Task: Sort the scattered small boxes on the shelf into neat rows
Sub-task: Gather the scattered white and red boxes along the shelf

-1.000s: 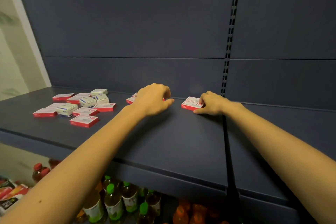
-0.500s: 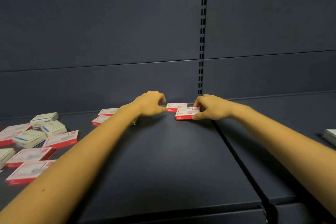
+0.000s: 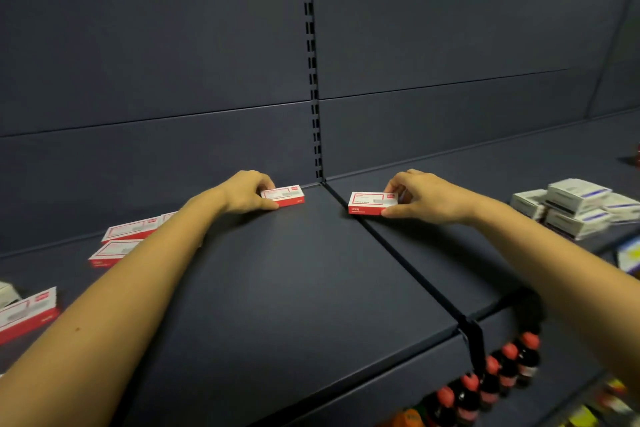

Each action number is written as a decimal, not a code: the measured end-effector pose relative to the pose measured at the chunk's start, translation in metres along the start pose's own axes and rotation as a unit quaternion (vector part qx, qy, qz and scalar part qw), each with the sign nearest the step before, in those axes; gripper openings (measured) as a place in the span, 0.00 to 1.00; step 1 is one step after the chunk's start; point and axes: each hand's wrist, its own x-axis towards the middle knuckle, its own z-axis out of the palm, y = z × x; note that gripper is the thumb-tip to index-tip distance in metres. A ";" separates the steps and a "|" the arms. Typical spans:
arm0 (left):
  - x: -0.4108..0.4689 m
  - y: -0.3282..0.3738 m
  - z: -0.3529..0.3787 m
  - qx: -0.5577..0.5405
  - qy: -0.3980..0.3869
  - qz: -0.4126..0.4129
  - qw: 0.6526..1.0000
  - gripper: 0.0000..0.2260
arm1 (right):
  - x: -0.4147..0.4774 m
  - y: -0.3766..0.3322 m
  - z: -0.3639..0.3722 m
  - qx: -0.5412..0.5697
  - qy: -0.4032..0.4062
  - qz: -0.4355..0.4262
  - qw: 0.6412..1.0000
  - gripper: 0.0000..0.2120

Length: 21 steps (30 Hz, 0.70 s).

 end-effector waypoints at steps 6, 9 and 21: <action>0.002 0.026 -0.017 -0.029 0.039 0.059 0.997 0.17 | -0.025 0.016 -0.018 -0.003 0.052 0.015 0.999 0.19; 0.001 0.052 -0.026 -0.055 0.058 0.089 0.993 0.17 | -0.040 0.028 -0.033 0.000 0.095 0.012 0.995 0.17; -0.006 0.209 -0.011 -0.130 0.077 0.178 0.972 0.15 | -0.130 0.114 -0.098 -0.022 0.154 0.036 0.987 0.15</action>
